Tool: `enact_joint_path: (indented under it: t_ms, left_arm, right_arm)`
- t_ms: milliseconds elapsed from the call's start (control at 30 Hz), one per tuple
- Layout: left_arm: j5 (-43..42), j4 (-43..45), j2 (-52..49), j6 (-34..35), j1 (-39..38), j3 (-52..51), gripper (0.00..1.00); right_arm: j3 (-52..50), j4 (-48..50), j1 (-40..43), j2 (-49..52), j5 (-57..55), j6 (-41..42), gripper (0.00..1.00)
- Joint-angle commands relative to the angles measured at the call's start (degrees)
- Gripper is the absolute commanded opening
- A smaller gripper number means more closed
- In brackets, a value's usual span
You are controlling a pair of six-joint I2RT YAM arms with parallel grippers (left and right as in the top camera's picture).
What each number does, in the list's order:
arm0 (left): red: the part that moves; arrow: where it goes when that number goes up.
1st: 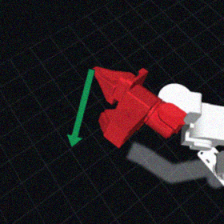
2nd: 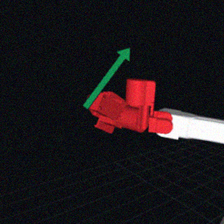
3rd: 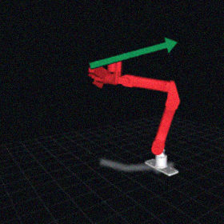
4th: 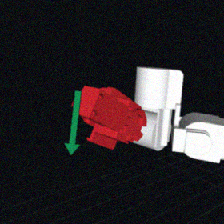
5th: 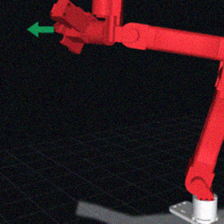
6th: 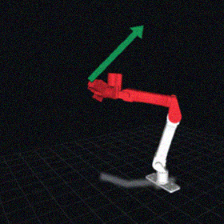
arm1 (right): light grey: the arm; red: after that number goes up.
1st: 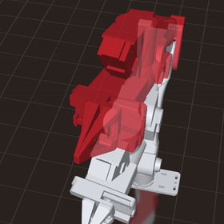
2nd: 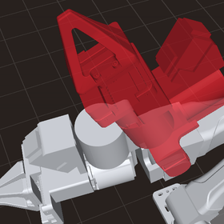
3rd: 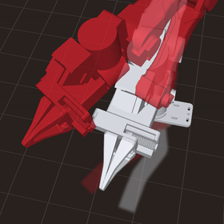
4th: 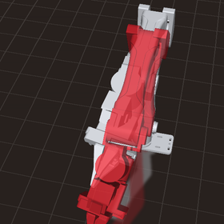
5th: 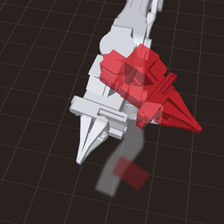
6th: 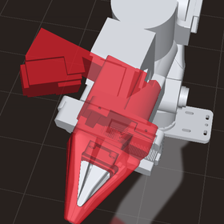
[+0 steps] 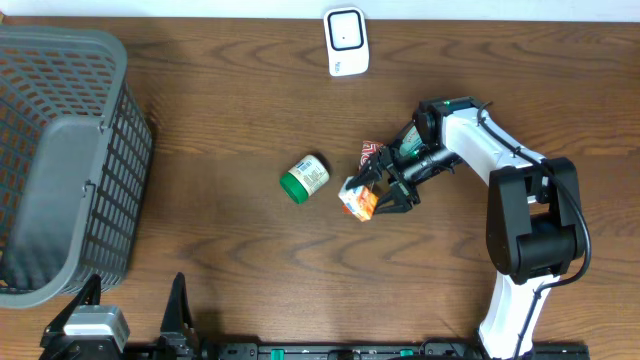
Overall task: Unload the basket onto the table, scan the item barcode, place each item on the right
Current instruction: 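Grasp the orange Kleenex packet with the right gripper and lift it, then carry the orange packet up to the scanner window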
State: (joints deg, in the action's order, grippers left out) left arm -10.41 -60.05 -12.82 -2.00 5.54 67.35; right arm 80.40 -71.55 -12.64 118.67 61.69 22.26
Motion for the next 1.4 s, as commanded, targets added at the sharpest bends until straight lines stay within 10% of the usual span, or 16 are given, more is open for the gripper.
enact_joint_path:
  t_ms: [0, 1033, 1367]
  left_arm:
    - [-0.57, 0.04, 0.24, -0.92, 0.24, 0.09, 0.98]
    - [-0.57, 0.04, 0.24, -0.92, 0.24, 0.09, 0.98]
    - [-0.57, 0.07, 0.24, -0.92, 0.24, 0.09, 0.98]
  right_arm:
    - [-0.15, -0.5, 0.28, 0.59, 11.13, -1.75, 0.65]
    - [2.51, 29.62, 1.79, -1.27, 5.57, -1.75, 0.54]
    - [10.1, 29.66, 0.68, -9.84, -12.79, -1.75, 0.57]
